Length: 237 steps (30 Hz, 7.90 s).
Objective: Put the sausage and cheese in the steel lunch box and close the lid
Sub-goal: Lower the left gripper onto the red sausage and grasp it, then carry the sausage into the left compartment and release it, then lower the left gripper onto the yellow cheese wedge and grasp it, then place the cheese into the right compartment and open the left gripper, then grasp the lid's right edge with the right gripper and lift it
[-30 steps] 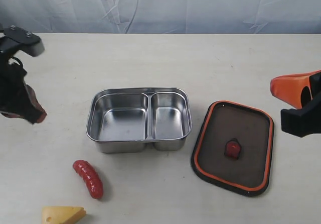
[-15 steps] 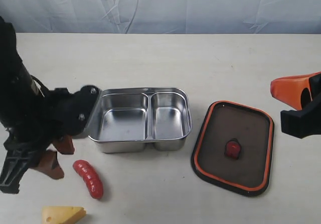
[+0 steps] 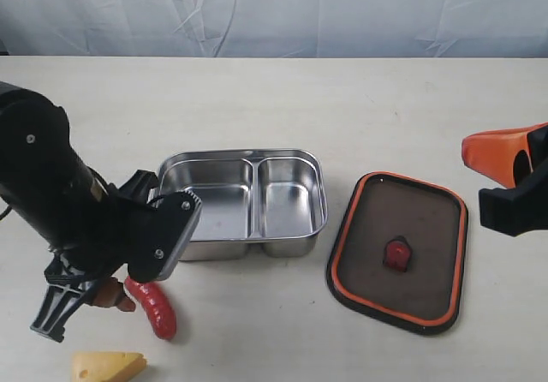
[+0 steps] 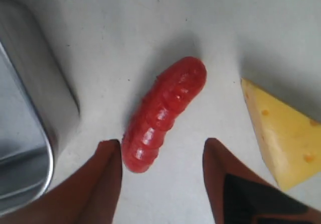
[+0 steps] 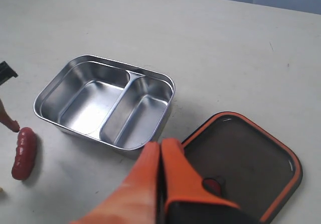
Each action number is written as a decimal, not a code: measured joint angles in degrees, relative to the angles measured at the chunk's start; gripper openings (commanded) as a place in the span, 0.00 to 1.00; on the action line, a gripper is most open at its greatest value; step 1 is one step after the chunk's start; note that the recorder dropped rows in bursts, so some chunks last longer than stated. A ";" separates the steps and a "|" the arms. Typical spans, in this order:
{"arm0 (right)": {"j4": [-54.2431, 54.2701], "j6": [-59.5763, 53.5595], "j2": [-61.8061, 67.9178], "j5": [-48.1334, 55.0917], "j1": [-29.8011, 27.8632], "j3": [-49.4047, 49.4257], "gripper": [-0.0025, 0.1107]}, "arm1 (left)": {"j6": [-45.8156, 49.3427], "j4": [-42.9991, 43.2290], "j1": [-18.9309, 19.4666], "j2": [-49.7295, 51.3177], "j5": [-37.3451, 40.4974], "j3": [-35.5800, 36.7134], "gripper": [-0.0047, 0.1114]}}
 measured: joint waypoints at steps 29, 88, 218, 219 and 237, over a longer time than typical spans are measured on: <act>-0.59 0.00 0.00 0.42 0.00 0.15 0.03 | 5.06 -1.09 -5.40 11.39 -5.89 0.03 0.04; -1.55 0.00 0.00 1.82 0.00 0.15 0.03 | -41.98 -7.69 2.53 -6.71 10.15 4.22 0.63; -3.58 16.68 63.06 2.13 -22.32 -11.83 0.13 | -57.57 -3.84 6.66 0.36 -16.10 -16.98 0.04; -3.42 16.68 63.32 1.90 -22.32 -11.97 0.02 | -57.57 -4.00 6.66 0.36 -16.05 -16.98 0.04; -0.59 9.35 37.39 4.43 -22.45 -11.95 0.02 | -27.77 -55.06 6.66 0.36 -1.43 -16.98 0.57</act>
